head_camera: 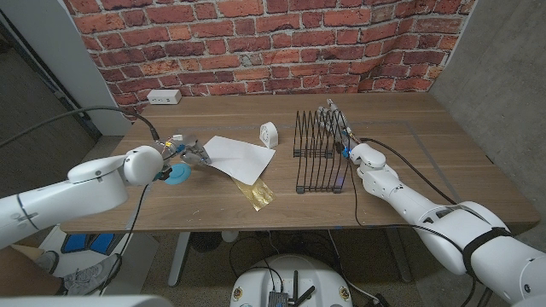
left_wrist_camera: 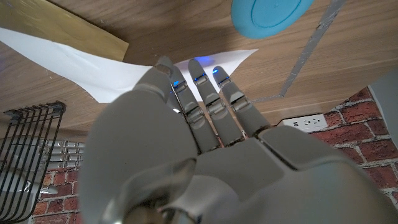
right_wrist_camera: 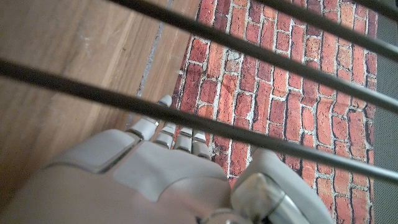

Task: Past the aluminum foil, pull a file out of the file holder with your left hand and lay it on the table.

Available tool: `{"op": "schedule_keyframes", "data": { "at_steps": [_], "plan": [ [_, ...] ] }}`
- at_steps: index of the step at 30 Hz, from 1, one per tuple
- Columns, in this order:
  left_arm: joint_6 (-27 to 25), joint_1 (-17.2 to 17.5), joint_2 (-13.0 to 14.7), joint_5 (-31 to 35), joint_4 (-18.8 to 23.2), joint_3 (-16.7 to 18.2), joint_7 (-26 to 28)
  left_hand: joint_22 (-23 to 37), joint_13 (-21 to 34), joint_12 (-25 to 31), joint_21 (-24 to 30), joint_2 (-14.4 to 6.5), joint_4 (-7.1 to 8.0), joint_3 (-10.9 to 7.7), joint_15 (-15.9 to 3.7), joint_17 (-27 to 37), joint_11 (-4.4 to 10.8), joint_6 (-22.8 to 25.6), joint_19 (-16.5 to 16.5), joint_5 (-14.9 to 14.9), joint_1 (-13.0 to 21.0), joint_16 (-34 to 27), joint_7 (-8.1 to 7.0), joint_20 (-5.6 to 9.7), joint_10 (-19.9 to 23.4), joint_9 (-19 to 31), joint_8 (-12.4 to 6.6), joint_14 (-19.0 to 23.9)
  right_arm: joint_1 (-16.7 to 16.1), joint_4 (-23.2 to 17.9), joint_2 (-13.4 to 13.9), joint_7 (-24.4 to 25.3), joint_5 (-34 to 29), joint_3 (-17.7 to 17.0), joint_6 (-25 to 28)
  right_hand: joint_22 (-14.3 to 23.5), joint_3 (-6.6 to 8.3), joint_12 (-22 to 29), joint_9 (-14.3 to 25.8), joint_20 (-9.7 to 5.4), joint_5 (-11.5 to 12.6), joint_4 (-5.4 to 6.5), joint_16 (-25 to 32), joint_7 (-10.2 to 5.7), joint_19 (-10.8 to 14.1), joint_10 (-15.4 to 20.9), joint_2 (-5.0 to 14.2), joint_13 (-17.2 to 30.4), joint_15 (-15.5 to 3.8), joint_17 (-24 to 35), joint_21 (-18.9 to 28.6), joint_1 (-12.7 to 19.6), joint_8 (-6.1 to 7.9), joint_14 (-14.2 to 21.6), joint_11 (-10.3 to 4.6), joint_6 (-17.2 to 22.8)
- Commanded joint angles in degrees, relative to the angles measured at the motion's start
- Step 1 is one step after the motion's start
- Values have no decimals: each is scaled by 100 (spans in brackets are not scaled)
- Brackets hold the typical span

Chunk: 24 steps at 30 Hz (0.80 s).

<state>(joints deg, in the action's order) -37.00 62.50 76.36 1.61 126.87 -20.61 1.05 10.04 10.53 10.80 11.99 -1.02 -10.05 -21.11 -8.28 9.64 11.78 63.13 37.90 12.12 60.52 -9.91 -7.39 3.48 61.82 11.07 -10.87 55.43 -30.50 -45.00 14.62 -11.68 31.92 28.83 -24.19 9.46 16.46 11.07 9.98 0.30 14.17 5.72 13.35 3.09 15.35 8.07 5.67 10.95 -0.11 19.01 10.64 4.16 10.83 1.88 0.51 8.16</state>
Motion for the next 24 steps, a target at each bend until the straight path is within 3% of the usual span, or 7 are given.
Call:
{"op": "schedule_keyframes", "data": {
  "at_steps": [1,9,14,24],
  "plan": [
    [-43,-238,105,-4,-27,-196,-386,0,8,-30,-33,80,58,19,-511,4,9,-160,-41,-9,-166,23,-5,803,-153,13,31,-125,-21,-47,5,19,1,-3,9,29,35,18,32,20,-33,-4,24,1,31,46,209,7,13,30,42,-65,38,20,-9,75],
    [-28,-253,142,-100,-32,-183,-406,-2,4,-53,-63,212,102,54,-488,0,17,-441,-96,-26,-484,31,-65,810,-506,-13,61,-374,-59,-110,28,42,3,-4,35,30,37,15,32,25,-34,-8,26,1,34,40,209,7,10,33,42,-64,36,20,-9,76],
    [54,-183,133,-265,-68,-90,-306,-1,4,-75,-96,379,155,141,-450,-12,10,-1113,-214,-63,-1112,61,-53,804,-1226,-43,109,-1197,-62,-108,26,39,11,-8,35,30,37,16,32,30,-35,-9,26,2,33,43,208,7,9,35,41,-66,34,18,-11,74],
    [114,-293,116,-332,-121,-155,-434,-12,-12,-89,-144,530,80,198,-407,-22,-57,-1898,-551,-67,-1301,53,-49,749,-2161,-58,107,-2092,-96,-113,23,62,18,-16,19,30,39,17,33,33,-36,-13,29,-2,32,46,209,8,12,39,40,-66,33,19,-9,77]
  ]
}}
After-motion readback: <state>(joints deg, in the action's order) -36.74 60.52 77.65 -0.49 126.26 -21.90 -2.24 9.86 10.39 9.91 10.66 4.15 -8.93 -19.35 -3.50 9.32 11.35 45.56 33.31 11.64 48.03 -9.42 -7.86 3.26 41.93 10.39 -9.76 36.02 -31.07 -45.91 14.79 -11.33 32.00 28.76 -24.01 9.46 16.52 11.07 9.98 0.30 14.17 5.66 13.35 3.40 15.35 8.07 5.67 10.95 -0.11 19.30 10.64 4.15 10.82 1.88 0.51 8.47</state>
